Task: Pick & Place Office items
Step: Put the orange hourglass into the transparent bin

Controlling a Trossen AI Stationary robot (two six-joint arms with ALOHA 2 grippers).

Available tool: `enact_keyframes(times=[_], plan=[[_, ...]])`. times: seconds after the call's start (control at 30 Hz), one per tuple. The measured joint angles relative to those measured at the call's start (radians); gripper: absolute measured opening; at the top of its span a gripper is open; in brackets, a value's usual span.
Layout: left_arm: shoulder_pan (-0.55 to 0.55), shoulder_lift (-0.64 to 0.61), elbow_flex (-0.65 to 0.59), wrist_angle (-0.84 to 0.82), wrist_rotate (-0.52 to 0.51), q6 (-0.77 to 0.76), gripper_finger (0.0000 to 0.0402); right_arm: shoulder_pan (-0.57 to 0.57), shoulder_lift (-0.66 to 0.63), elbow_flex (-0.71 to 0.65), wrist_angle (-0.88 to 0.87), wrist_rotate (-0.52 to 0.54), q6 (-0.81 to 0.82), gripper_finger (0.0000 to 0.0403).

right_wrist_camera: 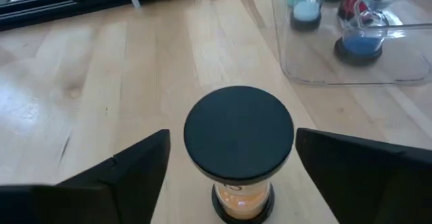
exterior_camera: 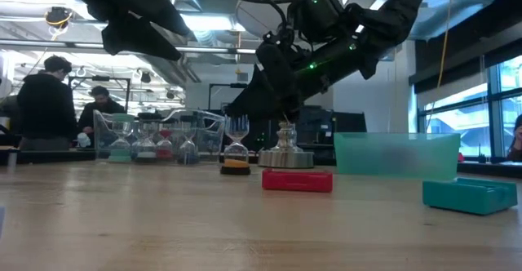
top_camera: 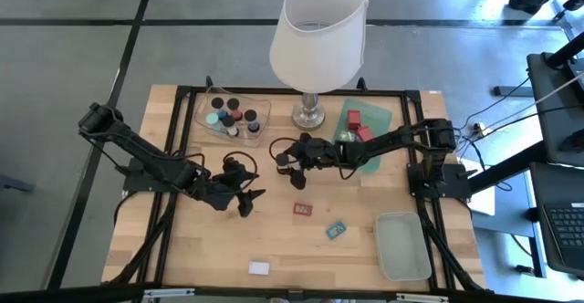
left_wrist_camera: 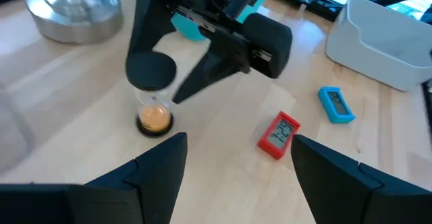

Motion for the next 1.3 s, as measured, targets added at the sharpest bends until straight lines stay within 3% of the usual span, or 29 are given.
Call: enact_keyframes(times=[0.23, 0.43, 0.53, 0.77, 0.97, 1.17, 1.3], plan=[[0.000, 0.000, 0.000, -0.027, -0.105, 0.108, 0.0262, 0.000, -0.096, 0.000, -0.116, 0.026, -0.028, 0.0338], [0.012, 0.019, 0.000, -0.095, -0.196, 0.077, 0.0264, 0.000, -0.310, 0.001, -0.480, 0.034, -0.029, 0.0338], [0.042, 0.054, -0.004, -0.103, -0.139, 0.069, 0.0271, 0.001, -0.419, 0.001, -0.665, 0.051, -0.018, 0.0339], [0.142, 0.172, -0.007, -0.049, 0.043, 0.063, 0.0299, 0.029, -0.621, 0.001, -0.959, 0.221, -0.020, 0.0339], [0.193, 0.197, -0.007, 0.007, 0.114, 0.171, 0.0314, 0.050, -0.755, 0.001, -1.148, 0.236, -0.060, 0.0339], [0.246, 0.199, -0.007, 0.010, 0.126, 0.182, 0.0320, 0.070, -0.835, -0.017, -1.183, 0.237, -0.082, 0.0339], [0.282, 0.228, -0.007, 0.012, 0.198, 0.164, 0.0320, 0.073, -0.843, -0.046, -1.169, 0.272, -0.104, 0.0339]])
